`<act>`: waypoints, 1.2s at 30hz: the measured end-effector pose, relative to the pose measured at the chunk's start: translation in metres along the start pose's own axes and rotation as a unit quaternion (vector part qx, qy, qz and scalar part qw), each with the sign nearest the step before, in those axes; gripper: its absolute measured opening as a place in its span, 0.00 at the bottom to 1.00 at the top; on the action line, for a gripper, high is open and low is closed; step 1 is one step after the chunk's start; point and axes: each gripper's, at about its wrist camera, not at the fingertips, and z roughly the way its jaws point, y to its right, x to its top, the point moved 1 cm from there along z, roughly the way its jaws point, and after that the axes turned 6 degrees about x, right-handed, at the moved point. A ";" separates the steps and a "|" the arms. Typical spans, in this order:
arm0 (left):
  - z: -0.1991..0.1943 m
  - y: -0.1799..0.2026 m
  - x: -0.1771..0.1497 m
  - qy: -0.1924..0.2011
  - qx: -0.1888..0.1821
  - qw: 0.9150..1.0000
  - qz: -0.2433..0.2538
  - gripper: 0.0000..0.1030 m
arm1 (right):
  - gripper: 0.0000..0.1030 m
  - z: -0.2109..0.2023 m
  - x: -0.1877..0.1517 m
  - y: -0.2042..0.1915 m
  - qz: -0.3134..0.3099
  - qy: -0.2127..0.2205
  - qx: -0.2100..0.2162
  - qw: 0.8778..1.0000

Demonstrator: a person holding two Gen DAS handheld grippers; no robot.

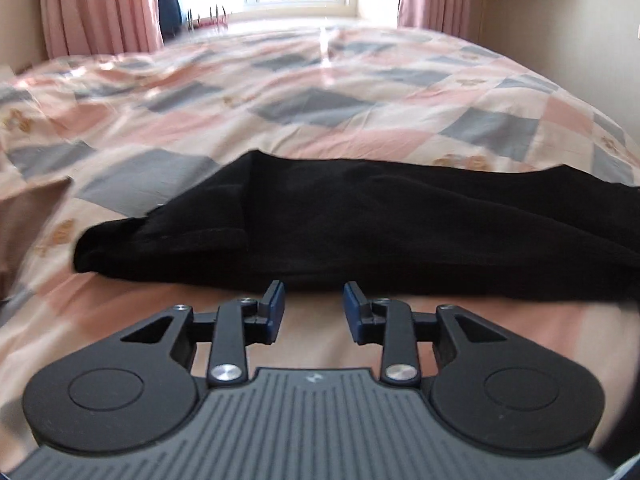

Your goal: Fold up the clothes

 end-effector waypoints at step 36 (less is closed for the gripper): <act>-0.248 0.059 -0.204 -0.103 0.116 0.978 -0.138 0.57 | 0.65 -0.103 -0.095 -0.013 -0.030 -0.077 -0.161 0.983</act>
